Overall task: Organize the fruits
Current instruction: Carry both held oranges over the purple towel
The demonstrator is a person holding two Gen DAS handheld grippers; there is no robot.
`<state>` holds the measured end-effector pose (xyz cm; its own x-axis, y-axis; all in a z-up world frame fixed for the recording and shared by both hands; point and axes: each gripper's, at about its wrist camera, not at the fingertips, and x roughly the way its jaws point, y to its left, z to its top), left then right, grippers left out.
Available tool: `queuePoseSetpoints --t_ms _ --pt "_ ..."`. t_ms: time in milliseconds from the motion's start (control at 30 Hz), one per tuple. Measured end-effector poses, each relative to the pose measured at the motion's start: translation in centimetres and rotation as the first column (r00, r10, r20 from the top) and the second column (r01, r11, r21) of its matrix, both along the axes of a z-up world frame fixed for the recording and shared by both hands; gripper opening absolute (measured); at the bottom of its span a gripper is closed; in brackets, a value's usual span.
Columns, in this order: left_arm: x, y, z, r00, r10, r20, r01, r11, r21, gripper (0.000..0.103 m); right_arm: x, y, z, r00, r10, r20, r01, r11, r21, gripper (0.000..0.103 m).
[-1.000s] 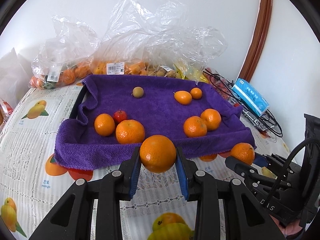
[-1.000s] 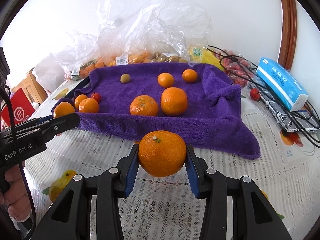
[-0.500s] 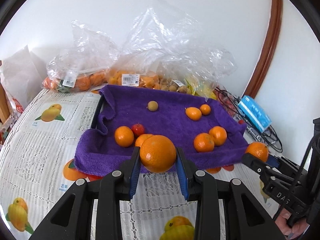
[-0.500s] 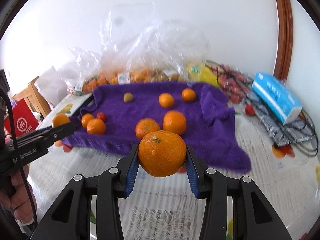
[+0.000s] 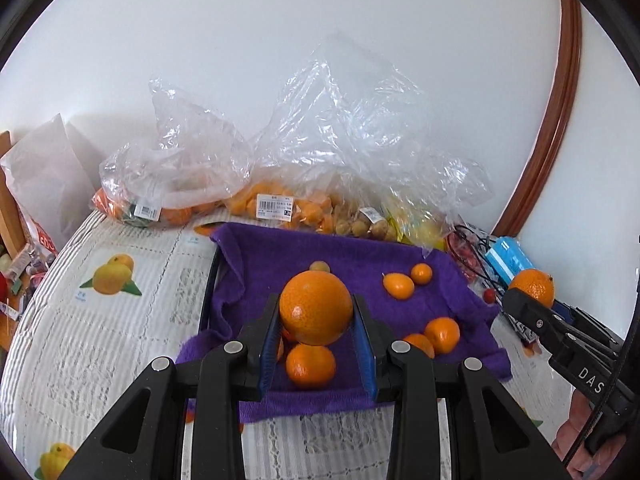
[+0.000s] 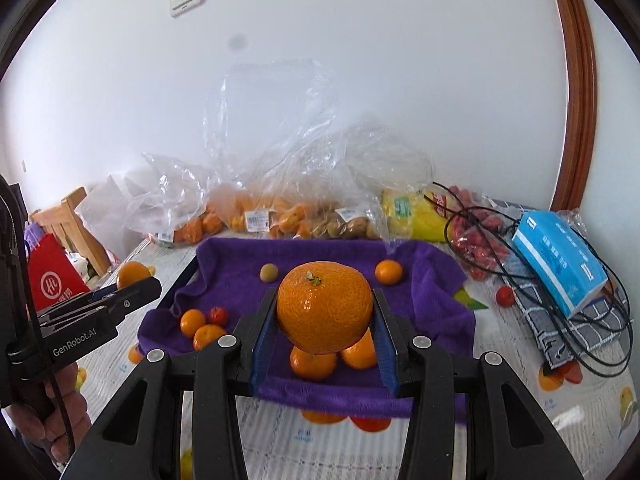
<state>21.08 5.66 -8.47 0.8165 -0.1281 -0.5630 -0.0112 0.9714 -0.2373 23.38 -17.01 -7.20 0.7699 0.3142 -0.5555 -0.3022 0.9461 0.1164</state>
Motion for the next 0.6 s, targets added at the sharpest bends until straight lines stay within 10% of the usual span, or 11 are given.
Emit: queuePoseSetpoints --t_ms 600 --pt "3.7 0.6 -2.5 0.997 0.035 -0.070 -0.033 0.999 0.030 0.032 3.7 -1.1 -4.1 0.997 -0.042 -0.065 0.042 0.999 -0.008 0.044"
